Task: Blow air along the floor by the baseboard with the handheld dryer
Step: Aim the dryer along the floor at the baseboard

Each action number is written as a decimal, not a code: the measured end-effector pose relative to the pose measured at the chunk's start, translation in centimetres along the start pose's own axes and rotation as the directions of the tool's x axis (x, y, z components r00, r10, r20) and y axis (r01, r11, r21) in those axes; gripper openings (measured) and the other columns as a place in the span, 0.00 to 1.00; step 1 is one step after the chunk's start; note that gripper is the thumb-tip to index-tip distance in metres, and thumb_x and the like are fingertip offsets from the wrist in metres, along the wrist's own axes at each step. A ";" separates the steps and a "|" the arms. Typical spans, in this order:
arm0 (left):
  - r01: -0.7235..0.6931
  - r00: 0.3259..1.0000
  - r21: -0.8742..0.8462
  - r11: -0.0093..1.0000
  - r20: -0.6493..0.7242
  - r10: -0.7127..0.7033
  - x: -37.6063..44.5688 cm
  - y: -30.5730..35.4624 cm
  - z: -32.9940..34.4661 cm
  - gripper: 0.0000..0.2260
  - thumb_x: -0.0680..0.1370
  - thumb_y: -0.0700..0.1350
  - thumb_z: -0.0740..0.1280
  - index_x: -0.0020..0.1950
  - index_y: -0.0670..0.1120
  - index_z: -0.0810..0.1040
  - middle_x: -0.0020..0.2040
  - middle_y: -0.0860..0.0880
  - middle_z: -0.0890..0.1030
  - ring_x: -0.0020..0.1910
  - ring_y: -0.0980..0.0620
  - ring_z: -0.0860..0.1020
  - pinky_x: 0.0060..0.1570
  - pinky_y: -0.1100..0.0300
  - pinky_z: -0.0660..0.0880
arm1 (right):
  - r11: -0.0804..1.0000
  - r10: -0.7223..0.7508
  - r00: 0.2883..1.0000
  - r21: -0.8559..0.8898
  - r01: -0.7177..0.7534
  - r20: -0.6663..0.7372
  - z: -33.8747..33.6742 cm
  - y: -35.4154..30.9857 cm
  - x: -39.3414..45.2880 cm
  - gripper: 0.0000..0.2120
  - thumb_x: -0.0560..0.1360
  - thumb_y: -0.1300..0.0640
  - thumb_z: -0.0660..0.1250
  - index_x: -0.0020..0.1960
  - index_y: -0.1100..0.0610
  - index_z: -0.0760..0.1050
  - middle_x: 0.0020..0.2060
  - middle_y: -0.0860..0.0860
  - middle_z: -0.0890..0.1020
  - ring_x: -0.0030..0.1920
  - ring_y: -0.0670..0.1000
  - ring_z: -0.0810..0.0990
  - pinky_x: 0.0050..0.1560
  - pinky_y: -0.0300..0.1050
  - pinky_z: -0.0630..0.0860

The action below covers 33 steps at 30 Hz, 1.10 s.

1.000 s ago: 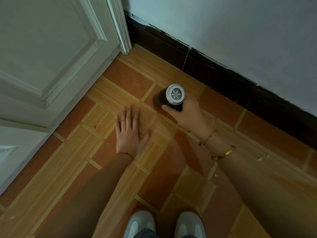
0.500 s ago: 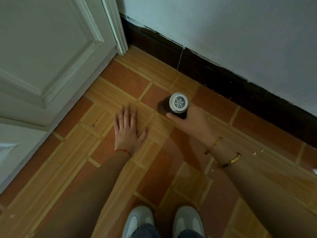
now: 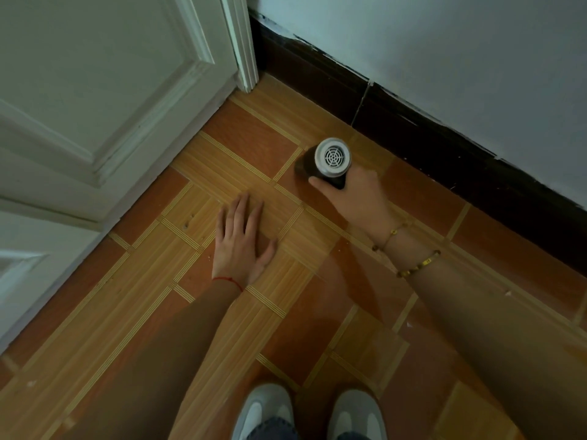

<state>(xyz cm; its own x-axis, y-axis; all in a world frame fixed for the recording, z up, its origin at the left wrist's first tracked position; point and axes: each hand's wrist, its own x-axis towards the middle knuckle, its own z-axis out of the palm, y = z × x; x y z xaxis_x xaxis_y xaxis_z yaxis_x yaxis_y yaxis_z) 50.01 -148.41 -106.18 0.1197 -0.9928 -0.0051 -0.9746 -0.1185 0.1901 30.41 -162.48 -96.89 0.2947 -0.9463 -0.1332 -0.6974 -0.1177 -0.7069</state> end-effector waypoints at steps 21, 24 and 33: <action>0.016 0.999 0.017 1.000 0.040 -0.017 0.2 0.1 -0.2 0.35 0.79 0.64 0.55 0.81 0.47 0.56 0.81 0.43 0.56 0.81 0.44 0.52 0.78 0.39 0.51 | 0.994 -0.109 0.994 0.025 0.109 0.003 6.0 -7.2 7.7 0.24 0.73 0.41 0.70 0.59 0.58 0.77 0.51 0.51 0.83 0.51 0.49 0.81 0.50 0.49 0.79; 0.015 0.999 0.017 1.000 0.035 -0.015 0.3 0.1 -0.3 0.35 0.79 0.64 0.55 0.81 0.47 0.57 0.81 0.42 0.57 0.81 0.44 0.53 0.77 0.39 0.52 | 0.992 -0.123 0.990 0.008 0.123 0.072 6.9 -7.9 8.4 0.24 0.72 0.40 0.70 0.60 0.57 0.77 0.52 0.50 0.83 0.52 0.49 0.81 0.51 0.48 0.79; 0.020 0.999 0.028 0.999 0.049 -0.021 0.2 -0.1 0.0 0.36 0.79 0.64 0.56 0.81 0.46 0.55 0.80 0.42 0.59 0.81 0.44 0.53 0.77 0.39 0.52 | 0.960 -0.278 0.903 0.131 0.248 0.329 9.2 -8.6 6.8 0.25 0.72 0.42 0.72 0.62 0.57 0.77 0.54 0.49 0.83 0.57 0.47 0.80 0.58 0.40 0.75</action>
<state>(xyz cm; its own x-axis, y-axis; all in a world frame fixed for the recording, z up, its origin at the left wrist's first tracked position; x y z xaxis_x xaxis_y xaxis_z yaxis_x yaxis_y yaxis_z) 50.12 -148.63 -106.21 0.1311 -0.9897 -0.0567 -0.9769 -0.1387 0.1625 44.40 -165.10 -98.08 0.6746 -0.7223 -0.1522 -0.5110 -0.3083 -0.8024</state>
